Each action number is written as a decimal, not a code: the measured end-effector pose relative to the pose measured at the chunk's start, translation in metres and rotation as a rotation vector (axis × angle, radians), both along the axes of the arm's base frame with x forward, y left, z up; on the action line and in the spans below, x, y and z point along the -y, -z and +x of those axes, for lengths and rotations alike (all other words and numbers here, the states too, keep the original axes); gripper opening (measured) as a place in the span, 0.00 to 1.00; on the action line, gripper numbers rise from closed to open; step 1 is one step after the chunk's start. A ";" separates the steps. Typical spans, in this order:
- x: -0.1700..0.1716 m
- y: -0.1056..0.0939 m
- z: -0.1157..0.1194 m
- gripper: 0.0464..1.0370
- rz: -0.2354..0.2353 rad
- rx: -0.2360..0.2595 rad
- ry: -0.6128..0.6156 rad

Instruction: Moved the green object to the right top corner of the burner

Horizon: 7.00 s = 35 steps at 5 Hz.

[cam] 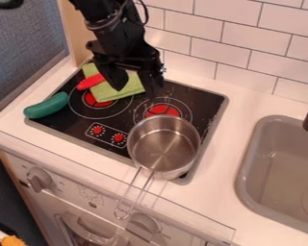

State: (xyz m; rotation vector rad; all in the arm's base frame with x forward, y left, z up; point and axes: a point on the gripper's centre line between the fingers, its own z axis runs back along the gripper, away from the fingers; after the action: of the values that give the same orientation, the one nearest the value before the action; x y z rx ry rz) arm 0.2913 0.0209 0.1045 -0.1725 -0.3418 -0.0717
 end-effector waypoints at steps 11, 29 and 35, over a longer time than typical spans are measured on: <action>-0.144 0.069 -0.003 0.96 0.306 -0.163 0.278; 0.049 0.090 0.108 0.48 0.229 -0.019 0.723; 0.033 0.013 0.097 0.96 0.224 0.069 0.630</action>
State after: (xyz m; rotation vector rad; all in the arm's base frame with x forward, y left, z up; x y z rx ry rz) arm 0.3880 -0.0119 0.0916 -0.0499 -0.3354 -0.7371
